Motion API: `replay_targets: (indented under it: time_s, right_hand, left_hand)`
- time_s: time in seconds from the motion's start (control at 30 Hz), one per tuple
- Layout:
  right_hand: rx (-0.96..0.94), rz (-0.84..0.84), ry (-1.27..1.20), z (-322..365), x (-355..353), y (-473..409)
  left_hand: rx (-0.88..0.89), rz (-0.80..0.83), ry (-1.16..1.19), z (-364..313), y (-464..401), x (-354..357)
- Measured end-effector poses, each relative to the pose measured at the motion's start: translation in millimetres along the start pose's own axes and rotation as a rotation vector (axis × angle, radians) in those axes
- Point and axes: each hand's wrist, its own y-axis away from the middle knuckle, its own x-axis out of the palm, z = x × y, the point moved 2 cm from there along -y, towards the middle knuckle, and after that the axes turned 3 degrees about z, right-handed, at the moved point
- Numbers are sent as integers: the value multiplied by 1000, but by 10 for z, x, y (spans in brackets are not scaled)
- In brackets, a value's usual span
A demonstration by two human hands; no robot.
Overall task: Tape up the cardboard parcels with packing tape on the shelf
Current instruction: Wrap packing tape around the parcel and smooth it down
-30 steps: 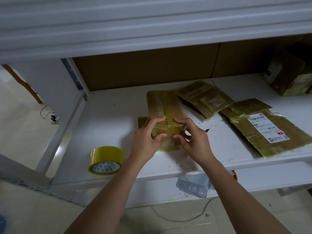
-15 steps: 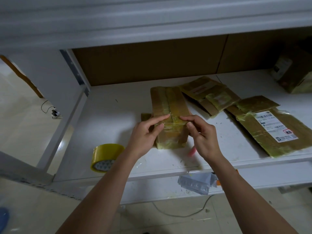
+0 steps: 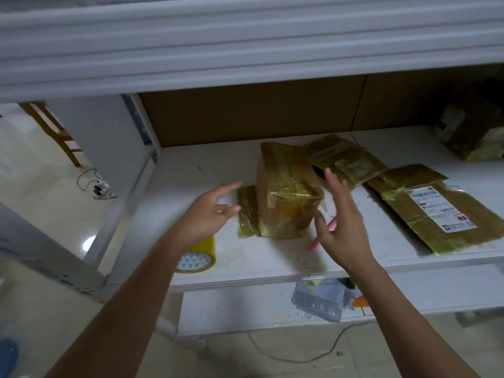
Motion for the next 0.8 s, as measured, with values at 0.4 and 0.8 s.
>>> replay_targets:
  time_s: [0.4,0.8]
  right_hand:
    - [28,383,-110,286,1285,406]
    - [223,474,168,320,1606,281]
  left_hand:
    - [-232,-90,-17,689,458,-300]
    - [-190,-104,153,877,525,-346]
